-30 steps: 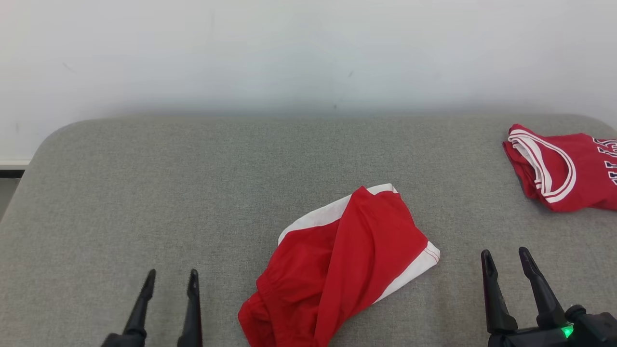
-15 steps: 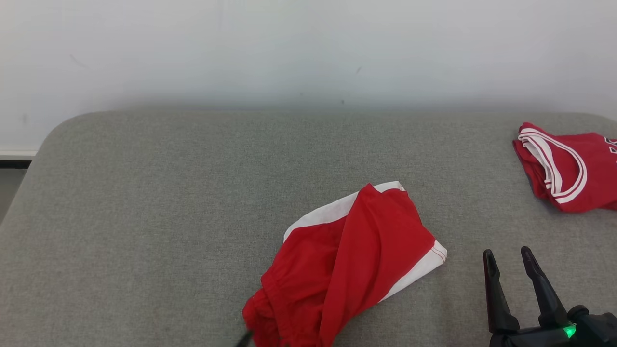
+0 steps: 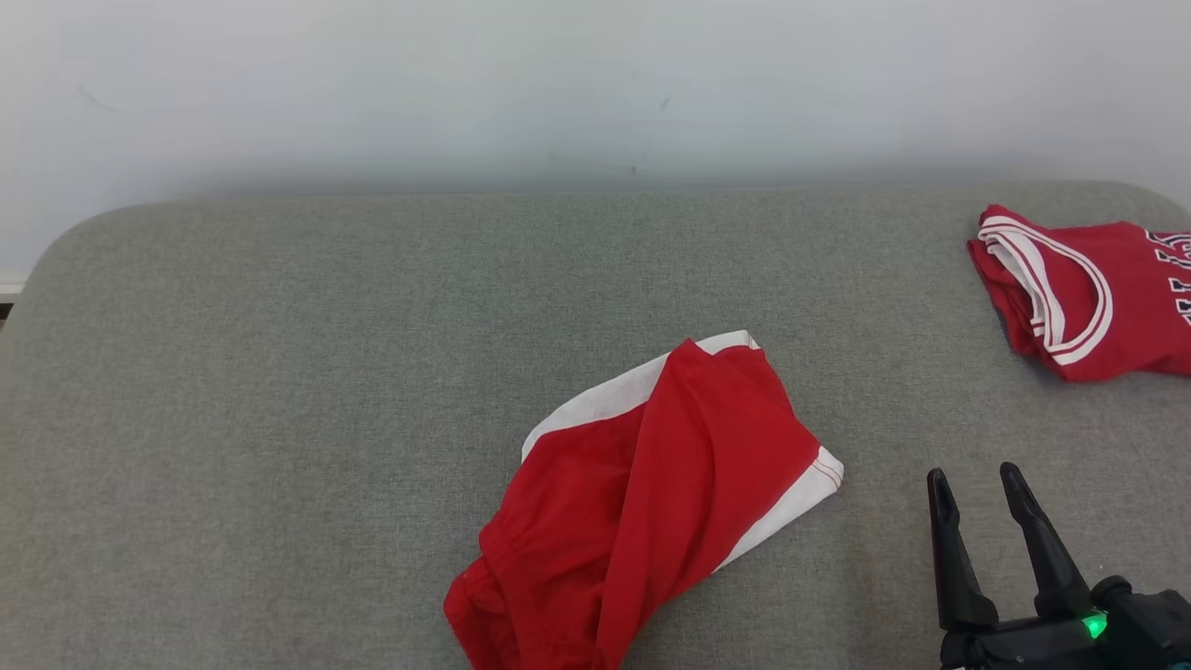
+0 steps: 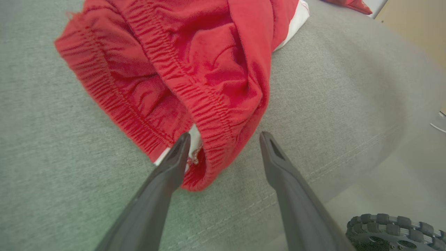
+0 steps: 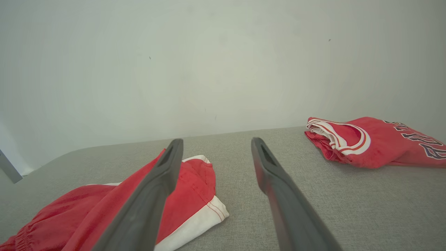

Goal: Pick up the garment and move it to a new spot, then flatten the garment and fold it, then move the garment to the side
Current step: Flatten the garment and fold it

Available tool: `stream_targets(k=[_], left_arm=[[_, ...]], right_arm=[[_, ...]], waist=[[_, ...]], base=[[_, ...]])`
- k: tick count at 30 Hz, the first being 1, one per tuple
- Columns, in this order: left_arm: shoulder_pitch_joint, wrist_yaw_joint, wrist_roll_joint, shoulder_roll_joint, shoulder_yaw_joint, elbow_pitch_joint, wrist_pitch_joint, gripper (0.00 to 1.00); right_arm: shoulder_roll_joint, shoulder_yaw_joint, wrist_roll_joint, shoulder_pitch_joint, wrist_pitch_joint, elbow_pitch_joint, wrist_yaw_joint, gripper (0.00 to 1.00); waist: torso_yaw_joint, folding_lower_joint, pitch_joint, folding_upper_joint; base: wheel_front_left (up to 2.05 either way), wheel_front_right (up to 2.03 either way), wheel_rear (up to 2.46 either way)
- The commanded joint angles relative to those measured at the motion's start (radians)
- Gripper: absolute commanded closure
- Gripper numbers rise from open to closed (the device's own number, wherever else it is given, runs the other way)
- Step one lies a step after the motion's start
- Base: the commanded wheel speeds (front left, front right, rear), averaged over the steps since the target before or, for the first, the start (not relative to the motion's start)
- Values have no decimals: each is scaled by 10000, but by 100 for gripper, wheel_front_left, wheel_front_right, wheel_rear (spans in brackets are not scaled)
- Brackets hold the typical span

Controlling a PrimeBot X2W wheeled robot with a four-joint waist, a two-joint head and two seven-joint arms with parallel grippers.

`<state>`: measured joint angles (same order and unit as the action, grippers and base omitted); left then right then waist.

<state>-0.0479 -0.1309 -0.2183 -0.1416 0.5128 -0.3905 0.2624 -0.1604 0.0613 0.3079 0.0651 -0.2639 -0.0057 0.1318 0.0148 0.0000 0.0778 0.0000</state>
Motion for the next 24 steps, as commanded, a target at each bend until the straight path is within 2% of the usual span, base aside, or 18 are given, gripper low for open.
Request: stream_targets(k=[1,2,3,4,8,15,24], left_arm=[[237,13,-157,86,129,-195,31,0],[328,13,-242,73,236,-368,31,0],[484,15,-298,52,310,-514,31,71],[682,14,-334,31,347,-547,31,100],[1178,14,-509,-7,38,-83,31,100],[1798,32,-276,-428,-957,1422,31,100],[2888,26,-347,-952,-1567,764,31,100]], right_arm=[[-30,-17,30,-73,1,-15,-29,0],[-41,-30,38,-90,1,-23,-29,0],[-48,-35,43,-104,1,-22,-29,0],[-55,-41,42,-122,1,-20,-29,0],[-81,-81,33,-150,1,-31,-29,0],[-5,-134,-15,-158,1,9,-29,0],[-61,75,97,-682,1,422,-29,0]], waist=[[-63,0,67,0],[-73,0,89,0],[-79,0,104,0],[-82,0,124,0],[-45,0,154,0],[77,0,182,0],[-407,0,585,0]], base=[[0,0,0],[0,0,0],[0,0,0],[0,0,0],[0,0,0],[0,0,0],[0,0,0]])
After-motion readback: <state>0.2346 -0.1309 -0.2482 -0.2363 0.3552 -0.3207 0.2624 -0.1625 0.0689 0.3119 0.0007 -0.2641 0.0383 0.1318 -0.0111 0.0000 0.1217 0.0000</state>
